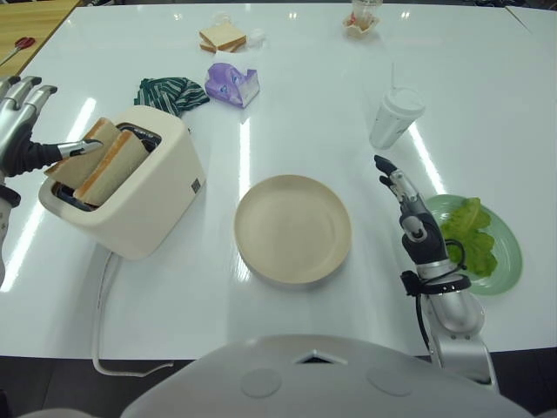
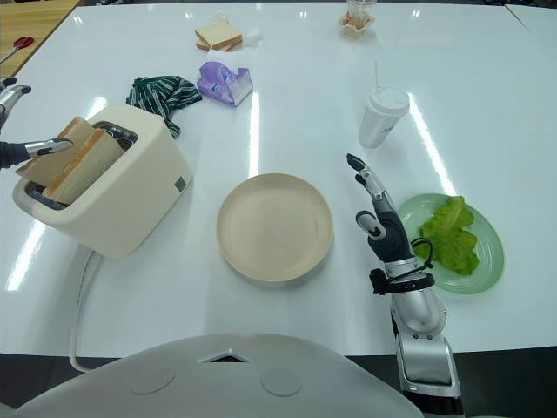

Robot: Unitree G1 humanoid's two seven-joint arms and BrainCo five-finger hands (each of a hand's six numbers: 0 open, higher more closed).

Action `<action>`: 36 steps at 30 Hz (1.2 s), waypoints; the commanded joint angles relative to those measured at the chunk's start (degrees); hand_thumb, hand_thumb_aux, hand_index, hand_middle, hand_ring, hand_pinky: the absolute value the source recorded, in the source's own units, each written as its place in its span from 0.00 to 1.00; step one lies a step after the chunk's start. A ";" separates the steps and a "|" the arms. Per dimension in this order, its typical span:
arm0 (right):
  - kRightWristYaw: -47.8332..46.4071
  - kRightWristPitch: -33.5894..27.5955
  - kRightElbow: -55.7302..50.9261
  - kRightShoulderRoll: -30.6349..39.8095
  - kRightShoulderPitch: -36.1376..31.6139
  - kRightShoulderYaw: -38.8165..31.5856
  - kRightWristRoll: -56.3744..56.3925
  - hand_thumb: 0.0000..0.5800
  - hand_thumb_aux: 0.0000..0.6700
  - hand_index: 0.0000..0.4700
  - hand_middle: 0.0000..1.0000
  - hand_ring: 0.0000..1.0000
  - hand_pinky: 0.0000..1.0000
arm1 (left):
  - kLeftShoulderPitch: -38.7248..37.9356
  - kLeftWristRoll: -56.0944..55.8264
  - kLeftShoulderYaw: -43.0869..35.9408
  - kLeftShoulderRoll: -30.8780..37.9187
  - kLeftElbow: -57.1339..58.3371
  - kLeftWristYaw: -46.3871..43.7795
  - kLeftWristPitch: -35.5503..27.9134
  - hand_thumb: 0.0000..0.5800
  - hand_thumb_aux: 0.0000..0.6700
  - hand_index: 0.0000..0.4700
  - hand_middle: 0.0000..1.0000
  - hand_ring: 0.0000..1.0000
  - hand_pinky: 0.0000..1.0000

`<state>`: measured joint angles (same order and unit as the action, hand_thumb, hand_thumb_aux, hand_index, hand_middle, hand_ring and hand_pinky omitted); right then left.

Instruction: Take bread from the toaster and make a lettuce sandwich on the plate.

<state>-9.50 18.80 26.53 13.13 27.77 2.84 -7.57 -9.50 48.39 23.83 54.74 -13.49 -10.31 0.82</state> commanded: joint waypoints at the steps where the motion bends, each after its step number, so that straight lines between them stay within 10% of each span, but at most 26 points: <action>1: -0.03 -0.31 0.62 0.23 0.57 0.23 -0.18 0.00 0.00 0.00 0.00 0.00 0.00 | -0.75 0.40 -1.14 0.27 0.77 -0.68 0.06 0.27 0.15 0.15 0.00 0.00 0.00; 13: -0.06 -0.62 1.56 0.18 1.11 0.16 -0.29 0.00 0.00 0.00 0.00 0.00 0.00 | -2.90 -1.35 -4.73 -1.89 -1.51 -2.54 -0.12 0.48 0.28 0.28 0.00 0.00 0.00; 16: -0.06 -0.67 1.58 0.18 1.09 0.13 -0.36 0.00 0.00 0.00 0.00 0.00 0.00 | -3.19 -3.26 -4.57 -2.97 -3.52 -3.94 -0.14 0.85 0.62 0.62 0.00 0.00 0.00; 19: 0.00 -0.68 1.56 0.16 1.06 0.12 -0.43 0.00 0.00 0.00 0.00 0.00 0.00 | -3.15 -4.76 -4.14 -3.65 -4.70 -4.90 -0.34 1.00 1.00 1.00 0.00 0.00 0.00; 27: 0.10 -0.61 1.47 0.10 0.98 0.23 -0.60 0.00 0.00 0.00 0.00 0.00 0.00 | -3.39 -8.53 -2.53 -5.41 -6.67 -6.55 -1.46 1.00 1.00 1.00 0.00 0.00 0.00; 28: 0.13 -0.59 1.48 0.09 0.98 0.26 -0.64 0.00 0.00 0.00 0.00 0.00 0.00 | -3.21 -9.40 -1.94 -5.79 -7.10 -6.57 -1.75 1.00 1.00 1.00 0.04 0.04 0.04; 30: 0.33 -0.43 1.57 0.11 0.96 0.56 -0.81 0.00 0.00 0.00 0.00 0.00 0.00 | -2.84 -10.23 -1.03 -6.01 -7.74 -6.51 -2.21 1.00 1.00 1.00 1.00 1.00 1.00; 36: 3.17 2.69 2.49 4.19 -0.24 8.74 -8.38 0.00 0.00 0.00 0.00 0.00 0.00 | -0.25 -12.58 2.78 -6.99 -9.17 -4.47 -2.39 1.00 1.00 1.00 1.00 1.00 1.00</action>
<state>-7.40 20.11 28.38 14.67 28.02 7.32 -12.64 -11.01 36.90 24.93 48.28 -21.77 -15.74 -1.43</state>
